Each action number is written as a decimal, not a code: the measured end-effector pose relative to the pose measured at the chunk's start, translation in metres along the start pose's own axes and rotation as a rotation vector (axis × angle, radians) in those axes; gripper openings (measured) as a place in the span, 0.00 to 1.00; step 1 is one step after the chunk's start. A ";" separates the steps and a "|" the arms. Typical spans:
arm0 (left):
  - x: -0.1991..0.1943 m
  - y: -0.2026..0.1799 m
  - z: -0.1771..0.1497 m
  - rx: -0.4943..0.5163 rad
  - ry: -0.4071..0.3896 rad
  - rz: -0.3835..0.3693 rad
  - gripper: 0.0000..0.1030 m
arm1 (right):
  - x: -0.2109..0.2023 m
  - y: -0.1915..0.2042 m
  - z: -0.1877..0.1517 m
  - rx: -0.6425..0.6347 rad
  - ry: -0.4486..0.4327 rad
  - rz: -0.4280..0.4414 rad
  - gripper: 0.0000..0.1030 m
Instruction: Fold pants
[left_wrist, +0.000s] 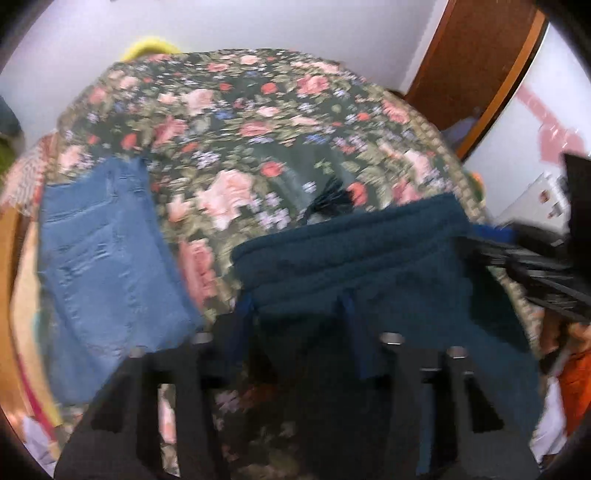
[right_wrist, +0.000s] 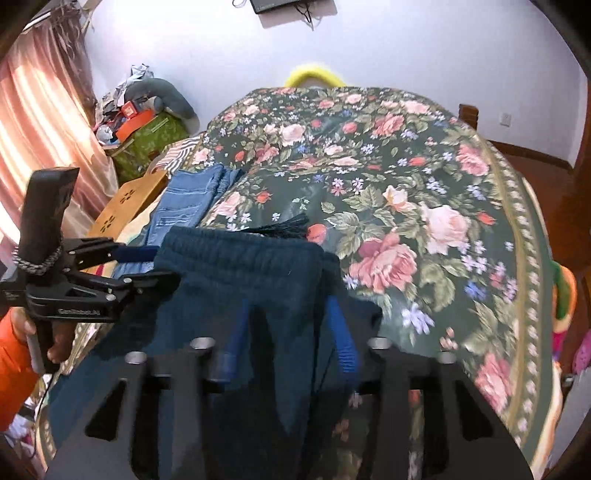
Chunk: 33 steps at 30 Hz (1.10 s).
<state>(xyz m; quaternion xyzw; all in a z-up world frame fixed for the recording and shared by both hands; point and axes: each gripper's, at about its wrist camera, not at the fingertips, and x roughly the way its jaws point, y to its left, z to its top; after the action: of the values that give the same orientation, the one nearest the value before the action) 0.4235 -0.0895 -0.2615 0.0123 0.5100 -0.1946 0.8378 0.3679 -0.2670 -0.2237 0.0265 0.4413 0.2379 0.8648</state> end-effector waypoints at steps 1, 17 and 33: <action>-0.001 -0.001 0.003 -0.001 -0.020 0.005 0.36 | 0.001 -0.001 0.000 -0.001 -0.008 -0.007 0.15; 0.000 -0.008 0.021 0.004 -0.001 0.119 0.44 | -0.020 -0.011 -0.005 0.031 0.000 -0.085 0.21; -0.033 -0.075 -0.087 0.252 0.066 0.235 0.47 | -0.042 0.058 -0.095 -0.096 0.123 -0.072 0.39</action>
<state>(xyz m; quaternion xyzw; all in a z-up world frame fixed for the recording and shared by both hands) 0.3105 -0.1298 -0.2621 0.1832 0.5039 -0.1570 0.8294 0.2504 -0.2500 -0.2352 -0.0456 0.4823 0.2290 0.8443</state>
